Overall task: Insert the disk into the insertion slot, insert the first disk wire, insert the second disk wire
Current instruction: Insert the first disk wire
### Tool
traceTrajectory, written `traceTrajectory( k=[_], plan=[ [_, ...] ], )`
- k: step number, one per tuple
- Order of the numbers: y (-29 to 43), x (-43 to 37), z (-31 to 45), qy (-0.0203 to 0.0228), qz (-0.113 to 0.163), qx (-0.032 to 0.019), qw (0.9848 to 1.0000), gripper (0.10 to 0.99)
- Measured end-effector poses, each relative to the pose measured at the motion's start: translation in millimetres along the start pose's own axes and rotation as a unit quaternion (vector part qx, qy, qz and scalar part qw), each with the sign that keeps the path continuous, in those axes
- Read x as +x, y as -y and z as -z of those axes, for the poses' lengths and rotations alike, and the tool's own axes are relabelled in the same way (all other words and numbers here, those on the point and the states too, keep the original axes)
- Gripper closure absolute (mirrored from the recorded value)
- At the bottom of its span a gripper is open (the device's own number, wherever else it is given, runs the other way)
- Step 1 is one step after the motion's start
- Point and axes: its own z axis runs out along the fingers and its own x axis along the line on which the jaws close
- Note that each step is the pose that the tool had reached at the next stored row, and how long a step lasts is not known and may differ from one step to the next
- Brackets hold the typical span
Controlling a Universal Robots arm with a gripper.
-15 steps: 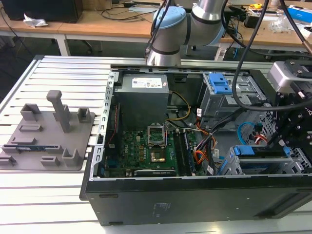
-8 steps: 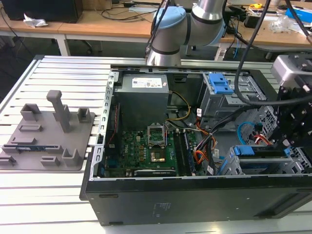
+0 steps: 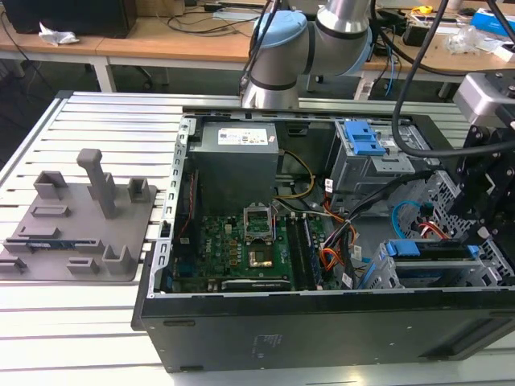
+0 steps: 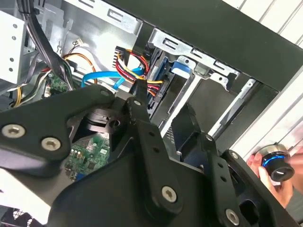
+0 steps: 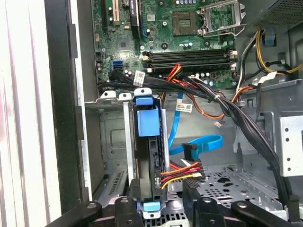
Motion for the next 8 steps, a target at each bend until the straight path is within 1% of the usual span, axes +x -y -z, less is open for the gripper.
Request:
traceTrajectory(
  k=[8],
  plan=[
    [-0.1,-1.4,0.2,0.0000,-0.004,0.0001,1.0000,0.604]
  ],
)
